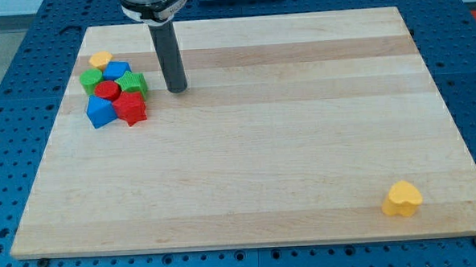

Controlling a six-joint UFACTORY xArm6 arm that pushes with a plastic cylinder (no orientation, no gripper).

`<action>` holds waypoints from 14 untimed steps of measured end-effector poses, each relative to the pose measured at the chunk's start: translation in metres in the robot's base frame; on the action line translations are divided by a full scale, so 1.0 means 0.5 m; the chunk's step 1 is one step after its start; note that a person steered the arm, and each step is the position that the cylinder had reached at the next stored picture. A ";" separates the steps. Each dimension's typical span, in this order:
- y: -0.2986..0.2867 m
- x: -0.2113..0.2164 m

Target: Move green circle along with group of blocks a bit right

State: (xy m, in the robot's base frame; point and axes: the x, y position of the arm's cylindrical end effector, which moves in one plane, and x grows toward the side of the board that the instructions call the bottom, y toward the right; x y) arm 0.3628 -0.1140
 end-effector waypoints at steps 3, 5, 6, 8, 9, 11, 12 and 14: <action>0.011 0.000; 0.058 -0.058; 0.068 -0.125; -0.079 -0.214; -0.204 -0.238; -0.380 -0.203; -0.380 -0.161; -0.380 -0.094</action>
State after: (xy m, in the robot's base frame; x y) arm 0.3158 -0.3040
